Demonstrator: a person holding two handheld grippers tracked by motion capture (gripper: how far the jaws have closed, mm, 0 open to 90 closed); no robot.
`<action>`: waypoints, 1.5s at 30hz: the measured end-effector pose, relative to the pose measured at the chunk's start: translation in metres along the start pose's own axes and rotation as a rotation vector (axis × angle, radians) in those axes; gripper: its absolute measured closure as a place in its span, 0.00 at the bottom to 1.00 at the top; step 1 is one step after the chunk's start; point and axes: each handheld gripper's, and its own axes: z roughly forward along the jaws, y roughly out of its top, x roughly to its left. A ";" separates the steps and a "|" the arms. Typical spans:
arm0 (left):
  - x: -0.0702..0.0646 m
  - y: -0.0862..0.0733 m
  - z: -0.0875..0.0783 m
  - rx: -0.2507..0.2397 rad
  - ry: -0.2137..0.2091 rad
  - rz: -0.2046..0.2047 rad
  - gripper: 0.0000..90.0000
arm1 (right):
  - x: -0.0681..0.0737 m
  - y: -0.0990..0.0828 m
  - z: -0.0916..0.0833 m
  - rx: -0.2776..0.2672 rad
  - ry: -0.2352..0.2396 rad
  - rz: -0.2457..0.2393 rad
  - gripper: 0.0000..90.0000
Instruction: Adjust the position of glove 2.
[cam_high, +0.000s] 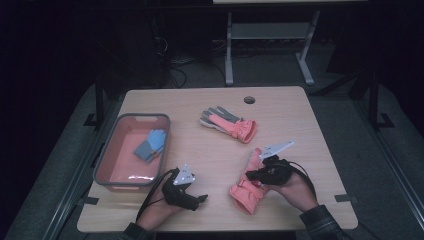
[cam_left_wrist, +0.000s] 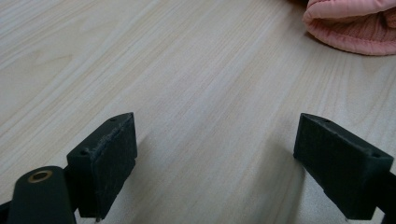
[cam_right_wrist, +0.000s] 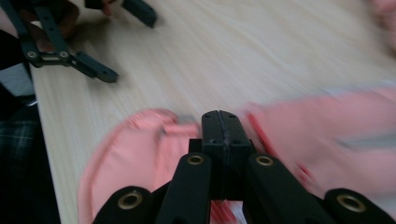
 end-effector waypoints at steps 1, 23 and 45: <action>0.000 0.000 0.000 -0.004 0.001 -0.001 0.14 | -0.002 -0.004 -0.007 -0.006 -0.014 0.013 1.00; 0.000 0.000 0.000 -0.001 0.000 0.000 0.14 | -0.051 -0.036 -0.014 0.015 -0.196 0.163 1.00; 0.000 0.000 0.000 -0.003 0.000 -0.002 0.14 | -0.056 -0.039 -0.007 0.023 -0.187 0.192 1.00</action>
